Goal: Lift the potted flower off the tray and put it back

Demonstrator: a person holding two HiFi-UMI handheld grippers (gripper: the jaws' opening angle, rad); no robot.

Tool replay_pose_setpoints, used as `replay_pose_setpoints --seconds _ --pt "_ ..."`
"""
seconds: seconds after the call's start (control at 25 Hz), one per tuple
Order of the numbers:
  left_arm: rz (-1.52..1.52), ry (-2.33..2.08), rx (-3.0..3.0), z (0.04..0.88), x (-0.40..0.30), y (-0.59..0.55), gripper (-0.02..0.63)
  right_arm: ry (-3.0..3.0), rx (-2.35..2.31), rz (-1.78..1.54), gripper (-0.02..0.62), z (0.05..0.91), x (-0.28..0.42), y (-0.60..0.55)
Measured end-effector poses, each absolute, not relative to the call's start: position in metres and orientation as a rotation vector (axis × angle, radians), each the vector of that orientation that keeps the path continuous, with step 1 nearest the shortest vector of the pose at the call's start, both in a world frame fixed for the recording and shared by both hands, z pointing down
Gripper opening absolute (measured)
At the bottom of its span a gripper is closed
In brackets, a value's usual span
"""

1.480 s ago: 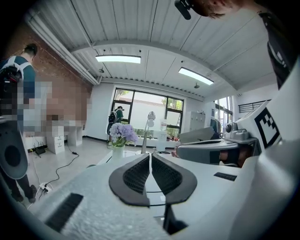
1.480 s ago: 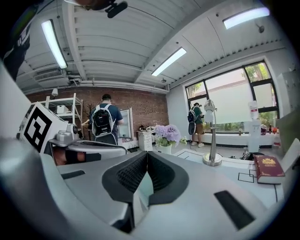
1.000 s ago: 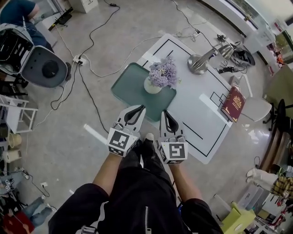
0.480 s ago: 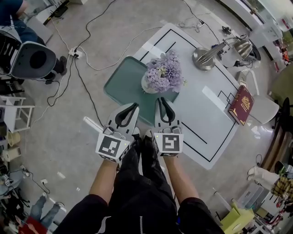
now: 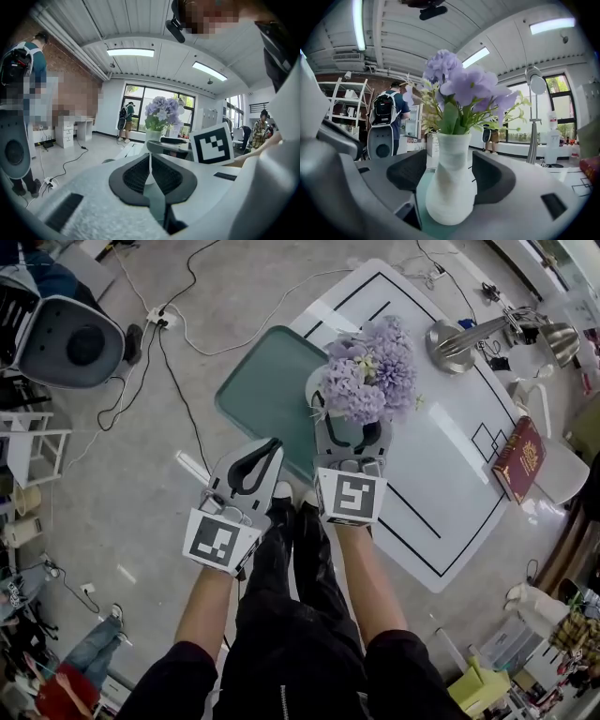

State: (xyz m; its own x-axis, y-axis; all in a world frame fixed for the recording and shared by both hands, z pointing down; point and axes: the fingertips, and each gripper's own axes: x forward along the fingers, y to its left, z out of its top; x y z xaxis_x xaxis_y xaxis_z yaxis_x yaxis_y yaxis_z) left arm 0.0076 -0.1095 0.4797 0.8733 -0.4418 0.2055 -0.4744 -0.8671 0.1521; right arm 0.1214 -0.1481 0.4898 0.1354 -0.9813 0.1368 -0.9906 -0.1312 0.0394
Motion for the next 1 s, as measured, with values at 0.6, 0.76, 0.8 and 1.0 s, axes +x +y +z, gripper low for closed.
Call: replay_pose_setpoints --seconds 0.6,0.76,0.8,1.0 --pt "0.292 -0.792 2.774 0.508 -0.025 -0.117 0.018 -1.914 2.356 0.112 0.285 0.498 0.146 -0.2" --pt "0.296 -0.799 2.765 0.508 -0.03 -0.118 0.018 -1.903 2.363 0.116 0.287 0.5 0.145 -0.205" --pt "0.297 -0.8 2.765 0.508 -0.031 -0.119 0.018 -1.904 2.36 0.115 0.285 0.5 0.145 -0.206" --pt "0.306 -0.807 2.757 0.509 -0.033 -0.12 0.018 -1.887 2.332 0.119 0.282 0.502 0.144 -0.207"
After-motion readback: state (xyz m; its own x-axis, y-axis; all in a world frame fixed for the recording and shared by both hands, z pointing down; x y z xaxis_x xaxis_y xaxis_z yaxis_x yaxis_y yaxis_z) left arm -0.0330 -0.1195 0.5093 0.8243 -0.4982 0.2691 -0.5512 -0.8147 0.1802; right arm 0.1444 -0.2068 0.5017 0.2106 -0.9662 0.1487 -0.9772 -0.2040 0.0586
